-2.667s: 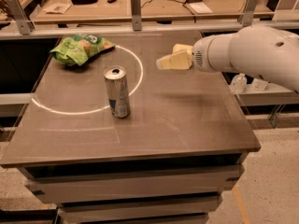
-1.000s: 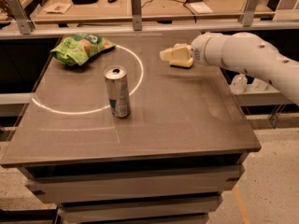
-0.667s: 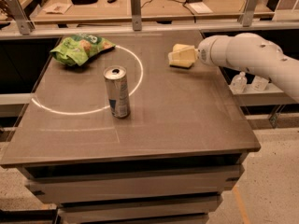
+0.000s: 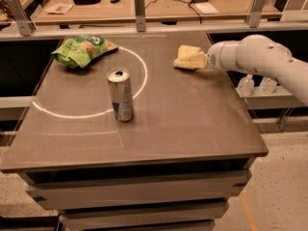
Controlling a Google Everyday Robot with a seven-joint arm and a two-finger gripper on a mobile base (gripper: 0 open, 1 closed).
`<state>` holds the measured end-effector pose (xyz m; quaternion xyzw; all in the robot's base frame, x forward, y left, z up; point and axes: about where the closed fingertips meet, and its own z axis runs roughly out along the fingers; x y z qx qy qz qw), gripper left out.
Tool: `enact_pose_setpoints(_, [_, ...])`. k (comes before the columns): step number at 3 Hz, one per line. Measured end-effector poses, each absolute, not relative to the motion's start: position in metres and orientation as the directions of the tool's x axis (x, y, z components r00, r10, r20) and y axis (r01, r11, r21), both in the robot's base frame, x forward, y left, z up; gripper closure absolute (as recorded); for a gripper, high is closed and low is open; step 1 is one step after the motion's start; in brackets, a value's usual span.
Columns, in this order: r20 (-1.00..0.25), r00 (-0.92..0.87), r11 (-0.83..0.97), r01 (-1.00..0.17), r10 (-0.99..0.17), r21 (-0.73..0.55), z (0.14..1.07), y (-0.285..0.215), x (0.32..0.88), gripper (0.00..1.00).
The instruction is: Move sponge near green rice chip bag
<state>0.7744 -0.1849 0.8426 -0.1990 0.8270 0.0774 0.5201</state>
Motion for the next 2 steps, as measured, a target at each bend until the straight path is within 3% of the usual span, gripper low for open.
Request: enact_pose_setpoints(2, [-0.873,-0.408,0.875,-0.482,-0.267,-0.043,0.827,-0.161,0.765,0.42])
